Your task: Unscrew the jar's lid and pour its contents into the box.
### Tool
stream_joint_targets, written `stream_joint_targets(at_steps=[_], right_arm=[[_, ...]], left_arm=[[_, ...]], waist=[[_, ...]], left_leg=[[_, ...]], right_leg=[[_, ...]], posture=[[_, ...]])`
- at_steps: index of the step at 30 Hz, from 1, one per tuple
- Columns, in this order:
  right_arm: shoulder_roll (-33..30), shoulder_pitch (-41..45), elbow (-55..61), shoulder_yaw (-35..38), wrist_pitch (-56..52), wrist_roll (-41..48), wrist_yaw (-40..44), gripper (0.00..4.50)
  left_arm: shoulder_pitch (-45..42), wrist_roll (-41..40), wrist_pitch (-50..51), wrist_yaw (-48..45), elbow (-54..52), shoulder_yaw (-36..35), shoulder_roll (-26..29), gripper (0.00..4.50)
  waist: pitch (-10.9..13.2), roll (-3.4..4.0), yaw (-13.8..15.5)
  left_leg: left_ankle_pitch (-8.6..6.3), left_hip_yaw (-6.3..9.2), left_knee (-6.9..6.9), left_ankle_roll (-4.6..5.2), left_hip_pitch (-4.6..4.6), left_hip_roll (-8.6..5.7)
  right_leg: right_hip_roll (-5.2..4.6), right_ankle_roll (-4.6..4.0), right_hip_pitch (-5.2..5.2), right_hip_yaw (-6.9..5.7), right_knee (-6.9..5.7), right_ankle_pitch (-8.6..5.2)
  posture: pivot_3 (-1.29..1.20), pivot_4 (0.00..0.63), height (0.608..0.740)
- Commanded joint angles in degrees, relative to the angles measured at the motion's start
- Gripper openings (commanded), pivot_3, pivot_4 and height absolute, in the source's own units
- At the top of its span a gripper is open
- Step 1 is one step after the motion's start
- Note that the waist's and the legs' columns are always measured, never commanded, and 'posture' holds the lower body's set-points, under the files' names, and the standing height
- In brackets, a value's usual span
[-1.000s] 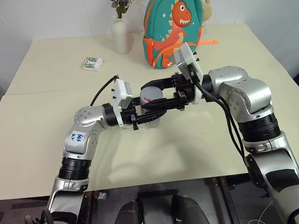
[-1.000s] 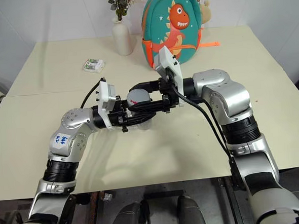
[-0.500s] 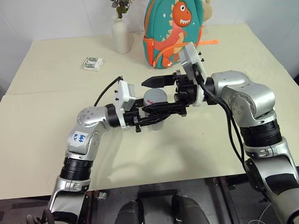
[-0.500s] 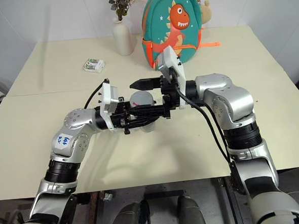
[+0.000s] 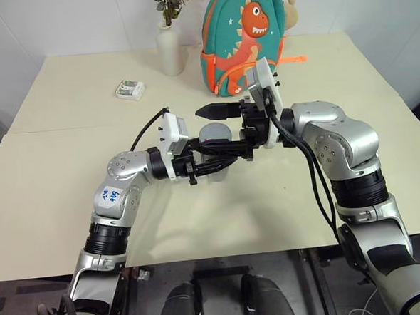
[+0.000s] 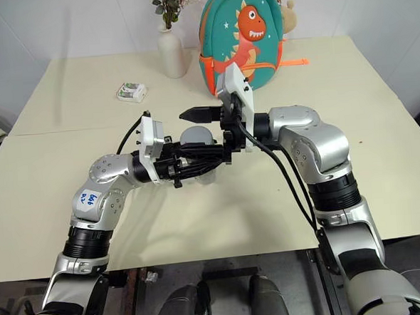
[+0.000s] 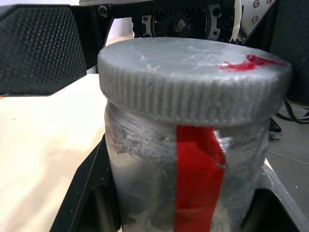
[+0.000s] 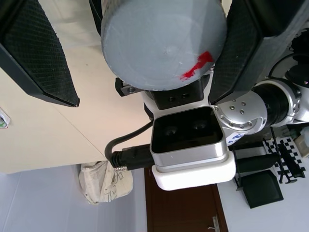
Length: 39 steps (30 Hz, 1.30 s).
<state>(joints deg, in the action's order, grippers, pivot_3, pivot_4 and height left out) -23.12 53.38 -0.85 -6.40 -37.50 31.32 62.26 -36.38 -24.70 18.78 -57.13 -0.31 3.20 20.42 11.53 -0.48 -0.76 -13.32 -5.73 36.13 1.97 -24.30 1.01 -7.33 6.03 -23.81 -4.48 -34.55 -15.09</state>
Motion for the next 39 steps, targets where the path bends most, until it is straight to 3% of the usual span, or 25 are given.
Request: stream_joint_targets(at_steps=[1, 10, 20, 39], right_arm=[[-1.14, 1.63, -1.75, 1.17, 2.09, -1.24, 0.17, 4.49], [-7.41, 0.15, -5.05, 4.12, 3.21, -1.0, 3.18, 4.49], [-12.09, -3.52, -4.19, 8.6, 0.85, 4.9, 8.91, 4.49], [-1.35, 1.74, 1.51, -0.34, 1.2, 0.97, 2.65, 4.49]], left_arm=[[-0.47, -1.98, -0.3, -0.46, -3.69, -0.5, -0.04, 2.05], [0.17, -2.46, 0.2, -0.69, -4.04, -1.13, 1.05, 2.05], [0.36, -2.34, 0.09, -0.85, -3.92, -1.66, 1.58, 2.05], [-0.68, -1.84, -0.1, -1.78, -2.36, -0.51, 0.23, 2.05]], waist=[[0.0, 0.0, -0.01], [0.0, 0.0, 0.14], [0.01, -0.02, 0.48], [0.02, -0.01, 0.57]], left_leg=[[0.0, 0.0, 0.01, 0.0, 0.0, 0.0], [0.0, -0.01, -0.01, 0.01, 0.0, -0.01], [-0.03, -0.04, -0.02, 0.05, -0.01, -0.04], [-0.04, -0.07, 0.02, 0.03, 0.0, -0.01]], right_leg=[[0.0, 0.0, 0.0, 0.0, 0.0, 0.0], [0.0, 0.0, 0.0, 0.0, 0.02, 0.0], [-0.05, 0.02, 0.02, 0.01, 0.12, 0.01], [-0.04, 0.02, 0.01, 0.01, 0.06, 0.01]], posture=[[0.0, 0.15, 0.74], [0.0, 0.15, 0.74], [0.0, 0.15, 0.74], [0.0, 0.15, 0.74]])
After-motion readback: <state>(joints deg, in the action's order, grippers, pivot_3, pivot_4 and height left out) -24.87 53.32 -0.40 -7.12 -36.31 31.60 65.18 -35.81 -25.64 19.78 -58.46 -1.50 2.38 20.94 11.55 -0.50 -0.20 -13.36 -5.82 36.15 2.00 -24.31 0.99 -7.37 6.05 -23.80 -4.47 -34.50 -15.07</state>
